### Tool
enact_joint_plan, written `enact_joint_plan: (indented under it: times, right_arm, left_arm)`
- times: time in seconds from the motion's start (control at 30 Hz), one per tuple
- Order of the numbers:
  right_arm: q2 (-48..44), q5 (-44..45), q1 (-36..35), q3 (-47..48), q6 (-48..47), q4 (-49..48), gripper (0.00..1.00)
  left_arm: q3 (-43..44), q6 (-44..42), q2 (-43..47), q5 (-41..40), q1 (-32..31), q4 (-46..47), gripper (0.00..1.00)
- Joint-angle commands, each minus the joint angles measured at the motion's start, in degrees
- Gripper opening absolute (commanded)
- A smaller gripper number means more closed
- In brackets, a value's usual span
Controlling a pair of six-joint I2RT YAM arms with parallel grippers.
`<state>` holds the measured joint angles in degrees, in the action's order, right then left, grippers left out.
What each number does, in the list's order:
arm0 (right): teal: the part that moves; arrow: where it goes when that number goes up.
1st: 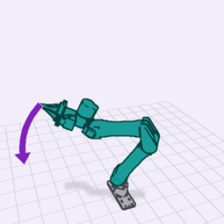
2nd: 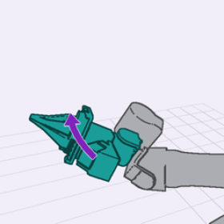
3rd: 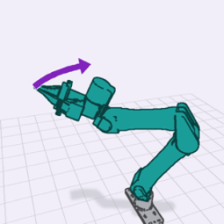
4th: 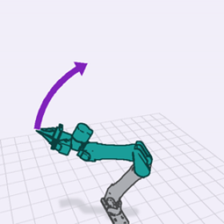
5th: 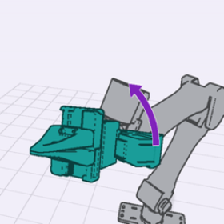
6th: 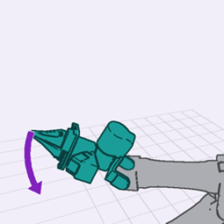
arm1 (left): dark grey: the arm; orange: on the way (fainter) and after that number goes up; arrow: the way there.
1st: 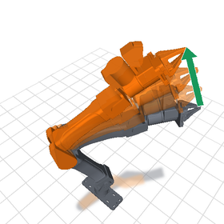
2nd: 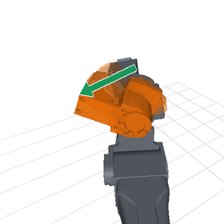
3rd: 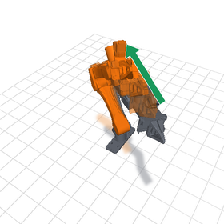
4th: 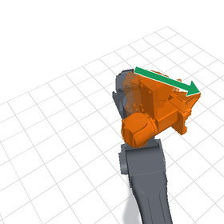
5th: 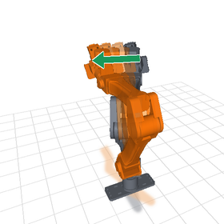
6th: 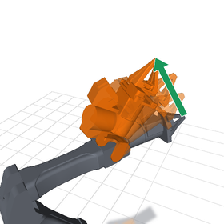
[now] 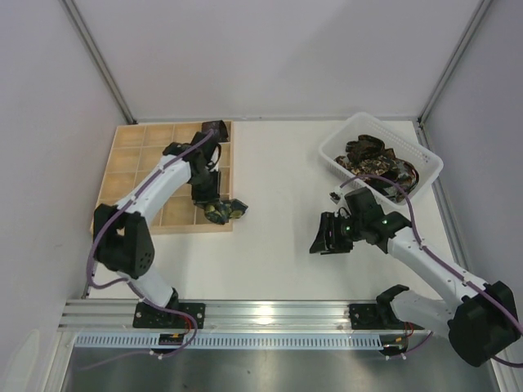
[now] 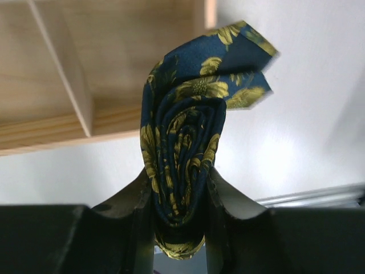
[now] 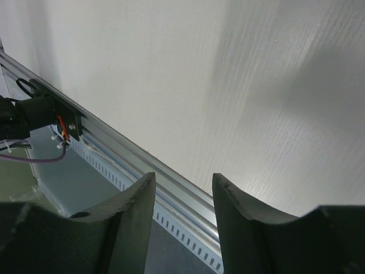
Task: Roll the ties
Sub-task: Place the rolled tie into the container
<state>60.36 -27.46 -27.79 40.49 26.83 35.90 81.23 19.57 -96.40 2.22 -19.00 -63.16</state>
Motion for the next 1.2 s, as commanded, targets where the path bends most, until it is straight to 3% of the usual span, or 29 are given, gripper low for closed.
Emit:
enact_joint_plan:
  times: [0.0, 0.07, 0.13, 0.27, 0.47, 0.57, 0.77, 0.97, 1.17]
  right_arm:
    - [3.97, -3.46, -0.16, 2.13, 2.60, -5.39, 0.50]
    - [6.08, -6.79, -0.25, 4.15, 4.19, -10.66, 0.55]
    - [8.98, -9.70, -0.33, 7.04, 3.67, -14.00, 0.65]
    - [11.89, -11.55, -0.25, 11.35, -0.72, -13.84, 0.75]
    - [8.56, -22.35, -0.16, 8.21, -1.00, -24.72, 0.90]
    - [7.67, -26.22, -0.16, 6.97, 0.41, -29.47, 0.96]
    - [9.51, -34.32, -0.51, 6.79, 4.72, -41.77, 1.00]
    - [13.47, -38.36, -0.95, 10.83, 1.91, -39.59, 1.00]
    - [15.14, -40.65, -3.67, 10.66, 10.78, -50.57, 1.00]
  left_arm:
    - [-4.92, -0.86, 10.68, 12.52, 0.55, 8.56, 0.01]
    - [-7.48, 0.11, 13.24, 19.62, 0.63, 12.25, 0.00]
    - [-11.00, 1.87, 17.11, 24.74, 0.64, 17.35, 0.00]
    - [-15.66, 4.86, 23.79, 32.49, 0.46, 22.45, 0.00]
    - [-25.32, 11.53, 37.30, 44.00, 0.37, 30.62, 0.01]
    - [-31.12, 19.51, 44.42, 47.43, -0.33, 35.99, 0.01]
    - [-36.58, 27.61, 55.78, 51.21, -1.39, 39.60, 0.01]
    - [-36.15, 32.88, 64.93, 53.41, -1.56, 38.37, 0.00]
    - [-36.58, 39.66, 70.82, 55.61, -1.65, 41.62, 0.01]
